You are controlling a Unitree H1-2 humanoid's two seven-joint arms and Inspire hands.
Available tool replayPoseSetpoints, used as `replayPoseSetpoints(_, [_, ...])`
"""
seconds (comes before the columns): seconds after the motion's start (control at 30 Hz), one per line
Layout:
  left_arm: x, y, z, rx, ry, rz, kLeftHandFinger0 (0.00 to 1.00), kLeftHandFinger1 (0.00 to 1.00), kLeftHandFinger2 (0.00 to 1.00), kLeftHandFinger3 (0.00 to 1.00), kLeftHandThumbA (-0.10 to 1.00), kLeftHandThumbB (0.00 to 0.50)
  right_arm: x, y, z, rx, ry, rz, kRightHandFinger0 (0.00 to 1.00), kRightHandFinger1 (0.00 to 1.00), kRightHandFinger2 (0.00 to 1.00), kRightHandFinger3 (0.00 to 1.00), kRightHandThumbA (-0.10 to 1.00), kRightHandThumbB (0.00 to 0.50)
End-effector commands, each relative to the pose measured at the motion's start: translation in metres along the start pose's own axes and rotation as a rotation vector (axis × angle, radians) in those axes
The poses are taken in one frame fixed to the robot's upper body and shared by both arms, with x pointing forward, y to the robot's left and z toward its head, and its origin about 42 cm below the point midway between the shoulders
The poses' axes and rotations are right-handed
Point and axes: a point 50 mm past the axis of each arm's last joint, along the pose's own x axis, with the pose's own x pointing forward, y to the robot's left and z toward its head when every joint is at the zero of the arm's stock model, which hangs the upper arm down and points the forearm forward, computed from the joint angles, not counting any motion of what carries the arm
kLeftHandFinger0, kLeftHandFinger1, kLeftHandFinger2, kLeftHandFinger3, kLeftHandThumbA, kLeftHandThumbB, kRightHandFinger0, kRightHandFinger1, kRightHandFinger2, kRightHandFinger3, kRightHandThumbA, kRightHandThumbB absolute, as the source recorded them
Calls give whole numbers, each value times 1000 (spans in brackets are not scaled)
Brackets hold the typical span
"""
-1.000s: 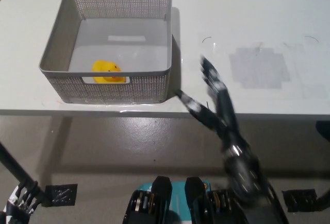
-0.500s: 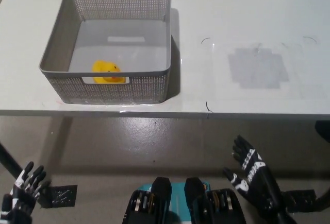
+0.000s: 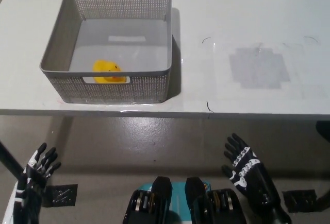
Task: Use the right hand to pick up a yellow duck toy and place it into a container on the left hand side
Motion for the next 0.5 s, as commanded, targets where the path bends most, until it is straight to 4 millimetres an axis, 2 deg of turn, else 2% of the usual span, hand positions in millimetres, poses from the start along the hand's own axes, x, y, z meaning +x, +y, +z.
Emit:
replayPoseSetpoints(0.0, [6,2,2,40,-10,6,1000,1000,1000,1000,1000,136,5,-2,12,-17,-112,21,1000,1000,1000,1000,1000,406])
replayPoseSetpoints(0.07, [8,3,2,42,-14,5,1000,1000,1000,1000,1000,134,2,-2,12,-20,-107,12,1000,1000,1000,1000,1000,415])
replayPoseSetpoints(0.2, [12,-1,1,43,-6,-14,1000,1000,1000,1000,1000,98,-4,-6,14,-21,-110,-5,1000,1000,1000,1000,1000,388])
replayPoseSetpoints(0.27, [16,-3,2,53,-6,-21,1000,1000,1000,1000,1000,117,-6,-9,16,-23,-114,-11,1000,1000,1000,1000,1000,375])
replayPoseSetpoints(0.4, [21,-6,2,52,-5,-29,1000,1000,1000,1000,1000,112,-12,-13,17,-32,-119,-31,1000,1000,1000,1000,1000,350])
replayPoseSetpoints(0.47, [23,-8,2,52,-9,-35,1000,1000,1000,1000,1000,124,-14,-16,18,-45,-117,-40,1000,1000,1000,1000,1000,337])
